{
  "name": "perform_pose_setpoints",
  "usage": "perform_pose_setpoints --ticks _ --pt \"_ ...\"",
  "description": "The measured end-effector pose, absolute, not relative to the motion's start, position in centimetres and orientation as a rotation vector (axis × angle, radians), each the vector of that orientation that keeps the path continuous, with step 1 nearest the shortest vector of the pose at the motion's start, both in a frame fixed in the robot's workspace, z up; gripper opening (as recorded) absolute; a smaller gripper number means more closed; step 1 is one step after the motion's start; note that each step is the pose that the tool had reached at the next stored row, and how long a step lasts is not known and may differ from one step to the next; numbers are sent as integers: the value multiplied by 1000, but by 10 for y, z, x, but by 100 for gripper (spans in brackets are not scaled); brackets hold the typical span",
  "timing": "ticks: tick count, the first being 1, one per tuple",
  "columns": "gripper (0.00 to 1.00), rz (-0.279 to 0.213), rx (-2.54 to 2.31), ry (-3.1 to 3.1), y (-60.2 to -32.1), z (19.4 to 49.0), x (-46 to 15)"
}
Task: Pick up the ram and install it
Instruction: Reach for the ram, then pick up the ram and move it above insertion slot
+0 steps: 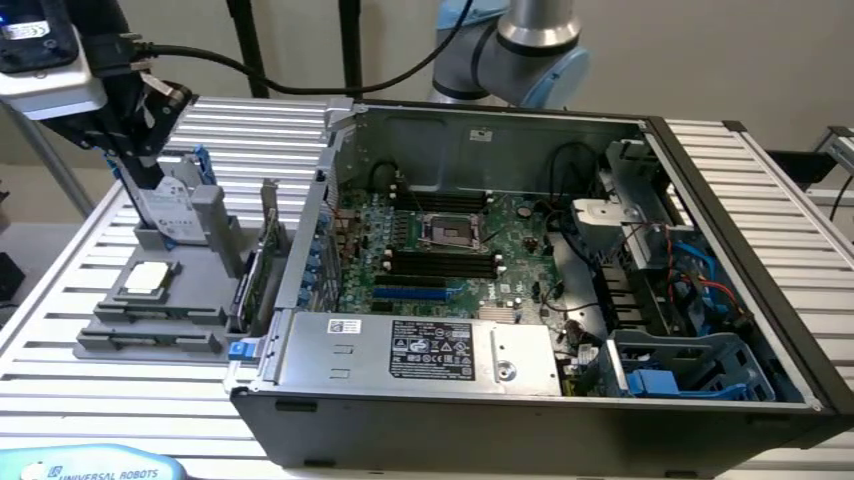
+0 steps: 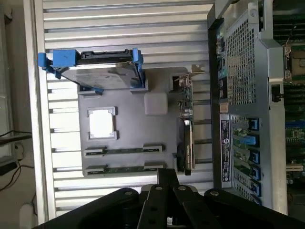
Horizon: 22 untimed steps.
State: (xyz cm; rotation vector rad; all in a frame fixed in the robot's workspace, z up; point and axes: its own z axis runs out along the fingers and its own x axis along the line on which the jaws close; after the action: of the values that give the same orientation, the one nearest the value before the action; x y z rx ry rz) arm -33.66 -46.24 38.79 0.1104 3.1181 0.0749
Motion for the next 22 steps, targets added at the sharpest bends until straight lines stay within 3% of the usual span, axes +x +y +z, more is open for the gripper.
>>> perform_pose_setpoints --ticks 22 --pt "11 75 105 3124 -471 378 -389"
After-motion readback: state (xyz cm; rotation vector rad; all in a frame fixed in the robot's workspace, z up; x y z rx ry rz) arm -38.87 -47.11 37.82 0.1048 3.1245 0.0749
